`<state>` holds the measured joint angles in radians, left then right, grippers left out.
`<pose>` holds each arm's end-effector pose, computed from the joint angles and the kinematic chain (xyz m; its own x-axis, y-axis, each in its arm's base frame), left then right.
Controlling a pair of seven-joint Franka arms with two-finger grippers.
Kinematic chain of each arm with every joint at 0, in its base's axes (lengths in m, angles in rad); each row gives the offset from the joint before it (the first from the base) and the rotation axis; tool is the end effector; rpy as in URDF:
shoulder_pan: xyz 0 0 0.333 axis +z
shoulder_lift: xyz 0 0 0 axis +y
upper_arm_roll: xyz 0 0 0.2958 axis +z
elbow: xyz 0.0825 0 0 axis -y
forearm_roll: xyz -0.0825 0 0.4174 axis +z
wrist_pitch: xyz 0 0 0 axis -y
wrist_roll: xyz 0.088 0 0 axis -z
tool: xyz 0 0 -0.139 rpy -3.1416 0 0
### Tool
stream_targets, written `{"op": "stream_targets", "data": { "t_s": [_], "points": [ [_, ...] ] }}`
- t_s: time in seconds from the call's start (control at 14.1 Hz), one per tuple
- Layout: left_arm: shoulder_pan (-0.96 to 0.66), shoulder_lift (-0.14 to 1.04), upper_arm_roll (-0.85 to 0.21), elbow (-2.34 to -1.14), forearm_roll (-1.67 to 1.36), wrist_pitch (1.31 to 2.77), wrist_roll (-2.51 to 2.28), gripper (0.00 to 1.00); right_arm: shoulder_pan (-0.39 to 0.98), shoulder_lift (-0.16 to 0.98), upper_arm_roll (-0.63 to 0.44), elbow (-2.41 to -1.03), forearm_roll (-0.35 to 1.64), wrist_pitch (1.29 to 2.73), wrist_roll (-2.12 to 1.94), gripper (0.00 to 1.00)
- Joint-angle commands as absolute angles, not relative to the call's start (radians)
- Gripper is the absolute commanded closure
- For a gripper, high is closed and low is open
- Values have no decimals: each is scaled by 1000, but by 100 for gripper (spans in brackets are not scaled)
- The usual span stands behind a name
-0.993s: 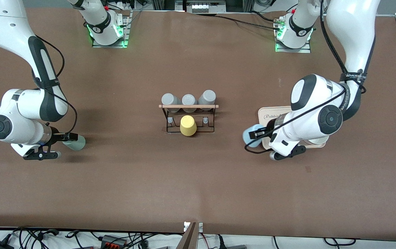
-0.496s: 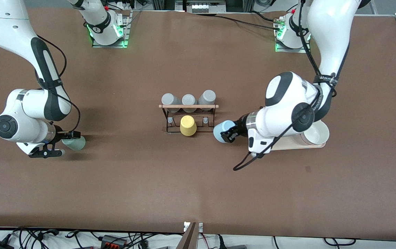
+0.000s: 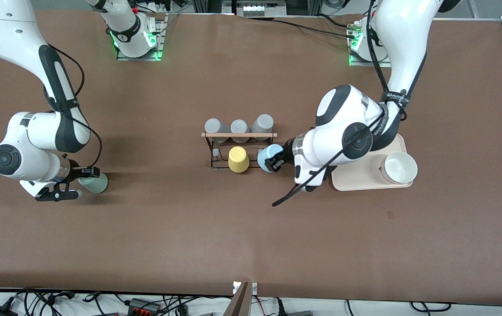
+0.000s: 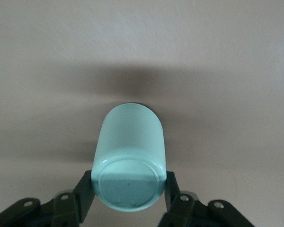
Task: Hang scattered cups on rack with three cups
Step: 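Carry the blue cup to the rack while the right gripper lifts the teal cup, then hang the blue cup on the rack while the right gripper carries the teal cup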
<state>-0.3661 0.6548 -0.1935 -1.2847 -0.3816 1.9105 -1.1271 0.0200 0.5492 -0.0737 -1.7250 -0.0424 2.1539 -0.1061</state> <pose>0.6323 -0.4079 0.3206 0.6873 0.5816 -0.4351 0.6908 -0.7085 0.1442 0.6664 -0.0371 0.1877 0.9885 0.0819 -0.1268 0.0898 -0.9943 0.0576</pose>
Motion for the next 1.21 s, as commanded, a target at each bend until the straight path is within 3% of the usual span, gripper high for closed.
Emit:
{"op": "stream_targets", "data": {
  "t_s": [0.0, 0.43, 0.64, 0.71, 0.78, 0.85, 0.92, 1.13],
  "points": [
    [-388, 670, -187, -1281, -387, 1894, -1129, 99, 69, 494, -61, -1660, -25, 2061, -115, 68],
    [-426, 695, -187, -1289, -305, 1898, -1124, 99, 181, 491, -61, -1405, 121, 1723, 82, 66],
    [-434, 709, -186, -1289, -305, 1914, -1124, 94, 271, 489, -61, -1352, 135, 1668, 231, 66],
    [-433, 712, -187, -1289, -307, 1914, -1126, 83, 314, 489, -61, -1339, 135, 1667, 286, 66],
    [-431, 721, -187, -1287, -314, 1916, -1140, 40, 352, 489, -61, -1325, 133, 1669, 351, 66],
    [-422, 718, -178, -1287, -302, 1911, -1117, 5, 394, 492, -61, -1318, 133, 1677, 423, 66],
    [-416, 712, -178, -1287, -302, 1910, -1076, 0, 428, 500, -61, -1309, 132, 1686, 483, 66],
    [-362, 684, -172, -1279, -269, 1901, -1002, 0, 508, 523, -61, -1301, 132, 1727, 603, 66]
  ]
}}
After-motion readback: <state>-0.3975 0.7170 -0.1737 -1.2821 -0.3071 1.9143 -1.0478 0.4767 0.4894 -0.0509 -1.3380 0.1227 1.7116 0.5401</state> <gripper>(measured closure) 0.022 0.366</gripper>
